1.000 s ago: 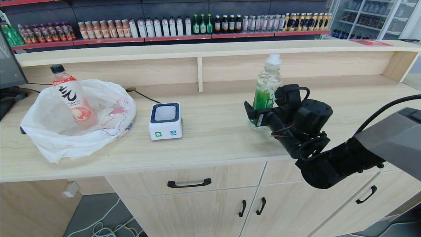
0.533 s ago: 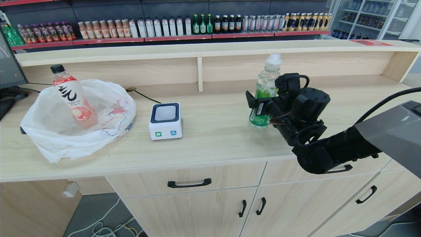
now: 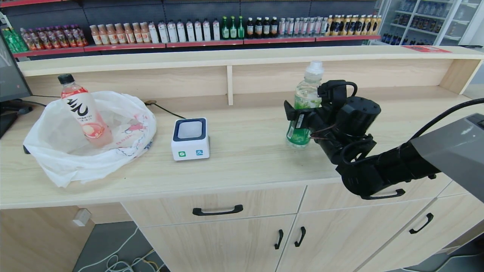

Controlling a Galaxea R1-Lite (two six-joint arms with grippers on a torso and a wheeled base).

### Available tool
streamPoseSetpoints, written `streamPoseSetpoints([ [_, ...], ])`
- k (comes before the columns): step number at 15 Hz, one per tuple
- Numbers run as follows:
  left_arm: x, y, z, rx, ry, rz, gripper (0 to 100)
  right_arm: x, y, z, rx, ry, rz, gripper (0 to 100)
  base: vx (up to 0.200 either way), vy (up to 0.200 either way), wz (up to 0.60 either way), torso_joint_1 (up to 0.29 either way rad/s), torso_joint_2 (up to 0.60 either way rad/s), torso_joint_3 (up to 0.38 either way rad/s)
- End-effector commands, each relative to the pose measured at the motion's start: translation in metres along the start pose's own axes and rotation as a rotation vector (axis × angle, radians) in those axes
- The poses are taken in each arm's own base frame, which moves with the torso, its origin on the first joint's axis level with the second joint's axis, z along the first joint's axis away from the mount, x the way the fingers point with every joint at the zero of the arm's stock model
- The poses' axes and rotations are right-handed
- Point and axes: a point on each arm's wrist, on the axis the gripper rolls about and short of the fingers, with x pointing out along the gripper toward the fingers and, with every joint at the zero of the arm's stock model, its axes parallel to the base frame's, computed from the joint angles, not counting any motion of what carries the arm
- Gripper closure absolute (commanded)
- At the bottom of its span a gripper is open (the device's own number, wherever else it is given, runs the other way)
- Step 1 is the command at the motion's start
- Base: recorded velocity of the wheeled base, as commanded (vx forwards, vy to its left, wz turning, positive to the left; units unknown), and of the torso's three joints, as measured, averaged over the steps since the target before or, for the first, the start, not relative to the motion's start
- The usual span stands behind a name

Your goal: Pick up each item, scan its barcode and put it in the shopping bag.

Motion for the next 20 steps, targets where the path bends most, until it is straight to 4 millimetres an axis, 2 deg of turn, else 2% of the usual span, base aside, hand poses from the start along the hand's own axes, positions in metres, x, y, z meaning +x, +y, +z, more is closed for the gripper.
streamPoseSetpoints([
  [1,0.000,0.000,0.000,0.000,0.000,0.001,0,0.000,0.000,0.005,0.004,-0.014,-0.003,0,0.000,0.000,0.00,0.000,0.00,0.000],
  [2,0.000,0.000,0.000,0.000,0.000,0.001,0,0.000,0.000,0.005,0.004,-0.014,-0.007,0,0.000,0.000,0.00,0.000,0.00,0.000],
  [3,0.000,0.000,0.000,0.000,0.000,0.001,0,0.000,0.000,0.005,0.004,-0.013,-0.012,100,0.000,0.000,0.00,0.000,0.00,0.000],
  [12,0.000,0.000,0.000,0.000,0.000,0.001,0,-0.003,0.000,0.017,0.010,-0.035,-0.057,100,0.000,0.000,0.00,0.000,0.00,0.000],
  [17,0.000,0.000,0.000,0.000,0.000,0.001,0,-0.009,0.018,0.023,0.004,-0.038,-0.061,100,0.000,0.000,0.00,0.000,0.00,0.000],
  [18,0.000,0.000,0.000,0.000,0.000,0.001,0,-0.016,0.033,0.031,-0.001,-0.045,-0.066,100,0.000,0.000,0.00,0.000,0.00,0.000],
  [20,0.000,0.000,0.000,0.000,0.000,0.001,0,-0.020,0.038,0.040,-0.023,-0.059,-0.059,100,0.000,0.000,0.00,0.000,0.00,0.000],
])
